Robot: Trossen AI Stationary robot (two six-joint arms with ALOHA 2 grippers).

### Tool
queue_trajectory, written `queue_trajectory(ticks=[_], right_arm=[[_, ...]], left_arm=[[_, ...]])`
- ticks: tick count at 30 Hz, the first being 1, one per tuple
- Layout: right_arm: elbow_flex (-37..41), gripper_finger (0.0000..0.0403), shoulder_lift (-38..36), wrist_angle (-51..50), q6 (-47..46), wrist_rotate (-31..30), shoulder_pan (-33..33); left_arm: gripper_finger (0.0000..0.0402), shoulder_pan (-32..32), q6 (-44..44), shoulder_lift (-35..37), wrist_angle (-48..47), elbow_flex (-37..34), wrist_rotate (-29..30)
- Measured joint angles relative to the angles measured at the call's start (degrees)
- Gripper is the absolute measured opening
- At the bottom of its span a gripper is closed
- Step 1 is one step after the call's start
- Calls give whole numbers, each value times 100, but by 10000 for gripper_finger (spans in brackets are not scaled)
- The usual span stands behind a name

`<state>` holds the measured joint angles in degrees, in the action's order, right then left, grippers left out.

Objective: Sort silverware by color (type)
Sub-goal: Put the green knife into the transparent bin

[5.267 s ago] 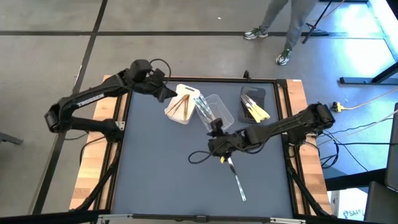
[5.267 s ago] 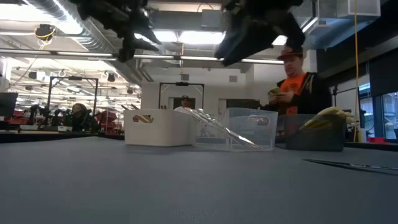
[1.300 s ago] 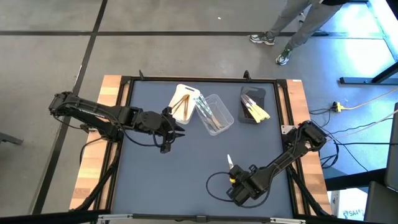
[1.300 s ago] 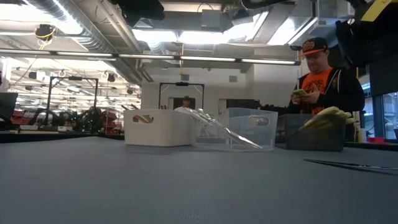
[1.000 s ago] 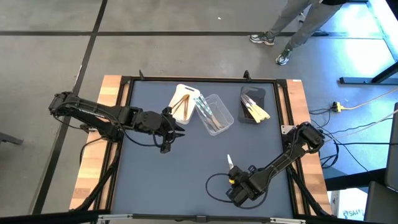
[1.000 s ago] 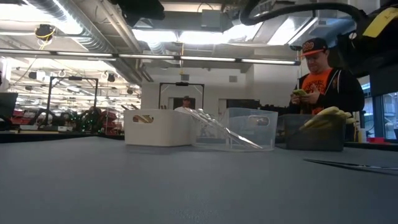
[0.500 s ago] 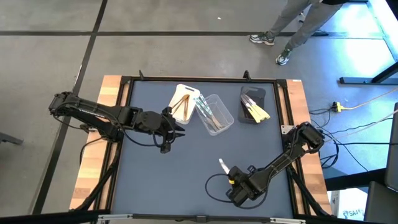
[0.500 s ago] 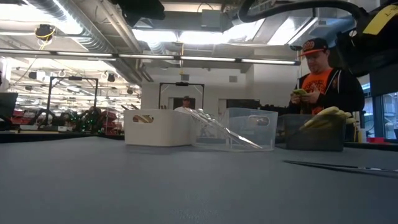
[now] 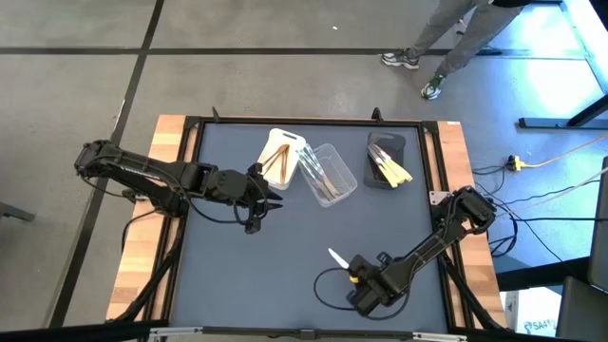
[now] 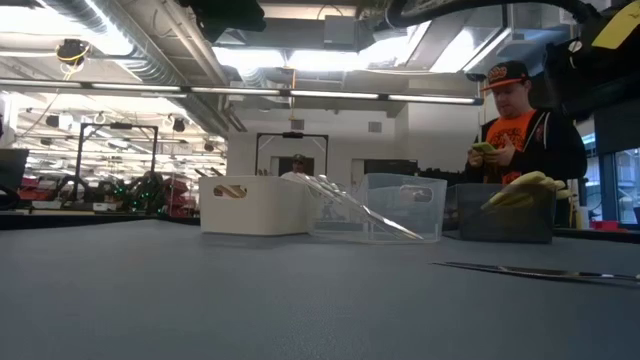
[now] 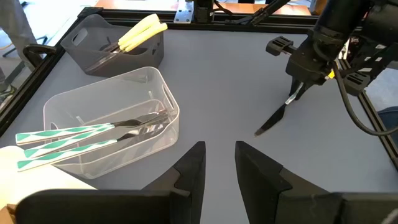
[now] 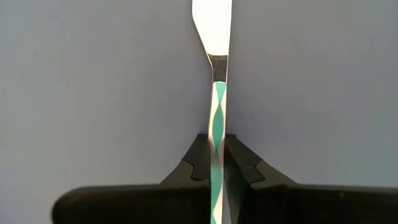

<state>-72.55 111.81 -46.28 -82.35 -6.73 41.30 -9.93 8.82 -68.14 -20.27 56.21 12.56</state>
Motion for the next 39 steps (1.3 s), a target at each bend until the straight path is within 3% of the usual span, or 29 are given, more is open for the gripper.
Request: queue_trajectory(ticks=[5, 13, 19, 25, 31, 39], right_arm=[[-40, 6, -11, -54, 529, -234, 2], [-371, 3, 9, -473, 1610, -1134, -112], [-706, 2, 4, -944, 2966, -1736, -390], [-942, 2, -2, -1127, 4739, -2532, -634], [-1050, 2, -9, -986, 6856, -3499, -875], [-1104, 2, -13, 130, 10570, -4237, -1209]], left_arm=[[81, 0, 0, 0, 1, 0, 0], [81, 1, 0, 0, 2, 0, 1], [81, 7, 275, 0, 2, 0, 0], [81, 171, 1176, 0, 2, 0, -4], [81, 522, 1973, 0, 2, 0, -404], [81, 905, 2874, -53, 33, 5, -454]])
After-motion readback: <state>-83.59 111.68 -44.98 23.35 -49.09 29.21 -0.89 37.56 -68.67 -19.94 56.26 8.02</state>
